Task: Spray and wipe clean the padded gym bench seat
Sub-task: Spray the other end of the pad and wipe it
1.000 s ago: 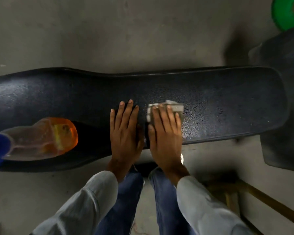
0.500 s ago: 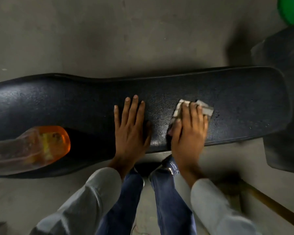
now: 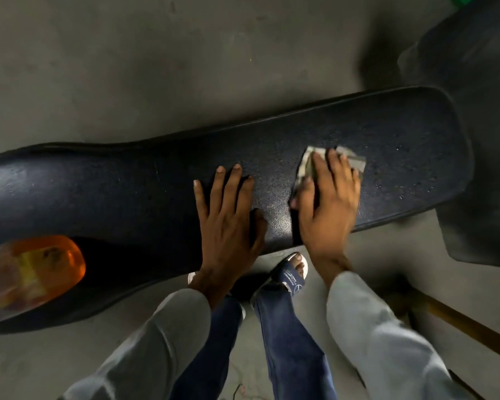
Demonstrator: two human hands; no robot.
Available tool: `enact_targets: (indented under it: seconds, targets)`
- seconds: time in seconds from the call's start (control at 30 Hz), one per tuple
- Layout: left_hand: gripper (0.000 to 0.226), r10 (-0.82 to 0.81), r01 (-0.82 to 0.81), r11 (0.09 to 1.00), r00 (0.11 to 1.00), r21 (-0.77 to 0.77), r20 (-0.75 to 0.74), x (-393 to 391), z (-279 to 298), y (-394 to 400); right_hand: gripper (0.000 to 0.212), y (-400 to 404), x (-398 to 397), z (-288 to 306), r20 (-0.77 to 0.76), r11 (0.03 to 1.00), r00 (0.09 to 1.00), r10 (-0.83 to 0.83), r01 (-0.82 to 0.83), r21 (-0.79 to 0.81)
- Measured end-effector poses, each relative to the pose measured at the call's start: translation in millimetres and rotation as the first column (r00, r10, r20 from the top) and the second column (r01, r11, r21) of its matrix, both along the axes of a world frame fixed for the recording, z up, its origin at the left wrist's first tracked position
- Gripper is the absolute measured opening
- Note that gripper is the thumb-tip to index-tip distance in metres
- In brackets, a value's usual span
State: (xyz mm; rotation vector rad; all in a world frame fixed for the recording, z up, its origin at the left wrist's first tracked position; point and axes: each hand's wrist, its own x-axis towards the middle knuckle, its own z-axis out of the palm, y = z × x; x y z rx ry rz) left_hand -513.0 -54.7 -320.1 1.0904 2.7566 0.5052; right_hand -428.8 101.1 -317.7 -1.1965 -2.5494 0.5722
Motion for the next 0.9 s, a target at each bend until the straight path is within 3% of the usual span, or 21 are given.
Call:
enact_targets:
  seconds: [0.07, 0.23, 0.37, 0.5, 0.6, 0.7, 0.77, 0.9]
  targets:
    - [0.057, 0.016, -0.016, 1.0, 1.0, -0.009, 0.003, 1.6, -1.8, 0.2, 0.049, 2.0, -23.8, -0.6, 0.028, 1.0, 1.0, 0.004, -0.004, 0.0]
    - [0.059, 0.008, -0.008, 1.0, 0.999, 0.013, 0.048, 5.1, 4.2, 11.7, 0.056, -27.1, 26.6, 0.9, 0.101, 0.922, 0.917, 0.387, -0.387, -0.019]
    - [0.064, -0.118, 0.117, 0.993, 0.991, 0.025, 0.065, 5.7, 4.0, 35.5, 0.053, 13.6, 63.2, 1.1, 0.111, 0.97, 0.965, 0.239, -0.242, 0.011]
    - [0.068, -0.133, 0.133, 0.991, 0.99, 0.005, 0.045, 6.7, -4.0, 47.4, 0.049, 60.7, 15.7, 0.1, 0.077, 0.998, 0.997, -0.028, 0.024, 0.052]
    - [0.071, -0.115, 0.115, 0.993, 0.991, 0.011, 0.066, 8.8, -0.9, 47.6, 0.054, 47.6, 7.5, 1.9, 0.13, 0.991, 0.983, 0.131, -0.134, 0.021]
    - [0.068, -0.112, 0.111, 0.994, 0.99, 0.027, 0.081, 9.6, 6.0, 55.9, 0.057, 32.6, 51.7, 3.6, 0.175, 0.942, 0.927, 0.331, -0.334, -0.014]
    - [0.063, -0.14, 0.136, 0.989, 0.988, 0.061, 0.071, 10.0, 7.6, 69.7, 0.056, 45.9, 77.0, 5.0, 0.182, 0.953, 0.936, 0.3, -0.304, -0.005]
    - [0.061, -0.211, 0.207, 0.975, 0.976, 0.079, 0.049, 19.9, -2.0, 107.4, 0.053, 97.6, 63.9, 1.2, 0.159, 0.999, 0.987, 0.026, -0.032, 0.032]
